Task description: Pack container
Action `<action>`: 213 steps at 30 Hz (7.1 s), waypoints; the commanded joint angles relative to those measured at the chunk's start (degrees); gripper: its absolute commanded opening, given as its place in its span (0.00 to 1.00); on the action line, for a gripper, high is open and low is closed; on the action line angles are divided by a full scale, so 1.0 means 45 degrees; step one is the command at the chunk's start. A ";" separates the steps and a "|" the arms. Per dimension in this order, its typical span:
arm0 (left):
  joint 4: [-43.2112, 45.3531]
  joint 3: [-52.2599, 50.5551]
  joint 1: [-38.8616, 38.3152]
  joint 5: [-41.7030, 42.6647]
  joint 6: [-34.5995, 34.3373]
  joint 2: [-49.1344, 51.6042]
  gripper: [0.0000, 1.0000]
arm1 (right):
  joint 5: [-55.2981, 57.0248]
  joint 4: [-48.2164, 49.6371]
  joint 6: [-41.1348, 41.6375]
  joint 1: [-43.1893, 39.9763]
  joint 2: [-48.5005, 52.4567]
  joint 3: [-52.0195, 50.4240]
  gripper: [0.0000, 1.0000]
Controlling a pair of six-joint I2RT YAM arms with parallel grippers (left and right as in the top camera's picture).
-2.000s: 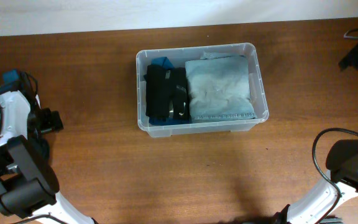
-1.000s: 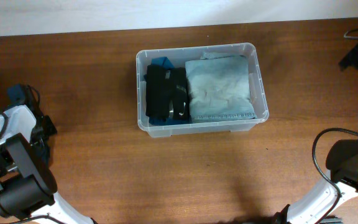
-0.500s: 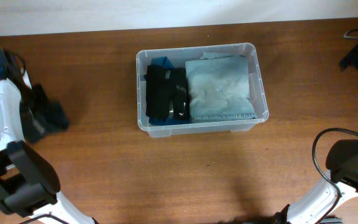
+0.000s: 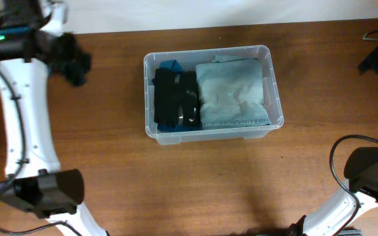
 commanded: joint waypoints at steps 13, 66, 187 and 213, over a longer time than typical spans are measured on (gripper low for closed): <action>0.1996 0.0670 -0.6431 -0.1093 0.3560 0.0034 0.01 | 0.0024 -0.0005 0.0151 -0.0005 -0.0102 -0.0058 0.98; -0.1778 0.3060 -1.1191 -0.5464 0.2263 0.1656 1.00 | 0.0024 -0.0005 0.0151 -0.0005 -0.0102 -0.0058 0.98; 1.4931 -2.9259 -0.0918 0.2516 0.0194 -2.5043 0.99 | 0.0024 -0.0005 0.0151 -0.0005 -0.0102 -0.0058 0.99; 1.4931 -2.9259 -0.0918 0.2516 0.0194 -2.5043 1.00 | 0.1729 0.8233 -0.2812 0.7155 -0.7655 -0.5717 0.99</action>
